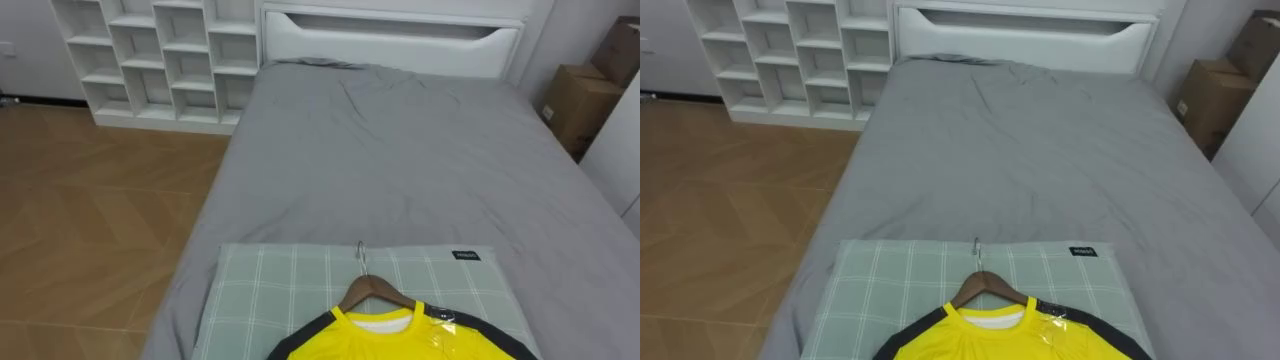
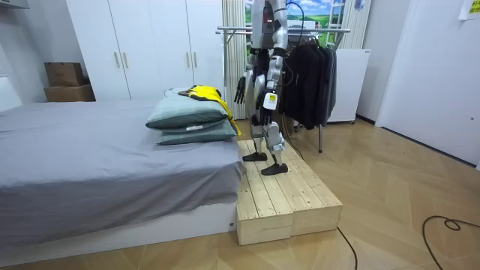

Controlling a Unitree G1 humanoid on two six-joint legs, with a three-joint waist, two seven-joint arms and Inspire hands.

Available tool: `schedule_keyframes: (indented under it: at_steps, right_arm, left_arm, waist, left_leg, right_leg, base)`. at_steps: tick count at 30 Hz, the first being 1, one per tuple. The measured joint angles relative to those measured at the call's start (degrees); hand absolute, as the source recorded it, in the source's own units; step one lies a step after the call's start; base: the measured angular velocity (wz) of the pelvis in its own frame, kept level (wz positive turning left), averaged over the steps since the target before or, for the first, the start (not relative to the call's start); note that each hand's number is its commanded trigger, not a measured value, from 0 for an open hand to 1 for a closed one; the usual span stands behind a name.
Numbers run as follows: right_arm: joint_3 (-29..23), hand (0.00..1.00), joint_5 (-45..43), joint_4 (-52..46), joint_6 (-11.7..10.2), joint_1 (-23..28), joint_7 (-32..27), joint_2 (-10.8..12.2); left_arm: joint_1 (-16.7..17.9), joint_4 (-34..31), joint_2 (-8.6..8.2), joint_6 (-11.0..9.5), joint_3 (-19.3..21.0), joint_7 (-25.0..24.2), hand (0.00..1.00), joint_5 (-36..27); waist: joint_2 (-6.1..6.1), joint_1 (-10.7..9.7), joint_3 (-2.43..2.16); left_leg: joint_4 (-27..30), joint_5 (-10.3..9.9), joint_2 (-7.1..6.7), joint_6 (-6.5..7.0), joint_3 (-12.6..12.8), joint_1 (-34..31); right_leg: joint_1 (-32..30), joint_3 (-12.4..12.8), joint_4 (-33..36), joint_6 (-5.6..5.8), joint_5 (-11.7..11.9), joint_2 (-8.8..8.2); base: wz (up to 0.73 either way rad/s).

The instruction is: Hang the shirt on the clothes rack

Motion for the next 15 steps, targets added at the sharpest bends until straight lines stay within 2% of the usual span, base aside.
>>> schedule_keyframes:
  at_steps: [8, 15]
  right_arm:
    - [-0.1, 0.00, 0.2, -0.1, 0.1, -0.1, -0.5, 0.1]
    - [-0.2, 0.00, 0.2, -0.1, 0.1, 0.0, -0.6, 0.1]
  left_arm:
    - [0.1, -0.1, -0.08, 0.1, 0.0, 1.8, 0.00, 0.1]
    - [0.2, -0.1, 0.14, 0.4, 0.2, 2.8, 0.00, 0.2]
  waist:
    - [-0.19, -0.1, -0.05]
    - [-0.40, -0.1, -0.28]
  left_leg:
    - [0.0, 0.0, -0.14, 0.00, 0.0, 0.2]
    - [-0.1, 0.0, -0.16, 0.00, 0.0, 0.5]
  right_leg:
    - [0.1, 0.0, 0.3, 0.13, -0.1, -0.16]
    - [0.3, 0.0, 0.4, 0.16, -0.1, -0.17]
  base:
    - [0.00]
    - [0.00]
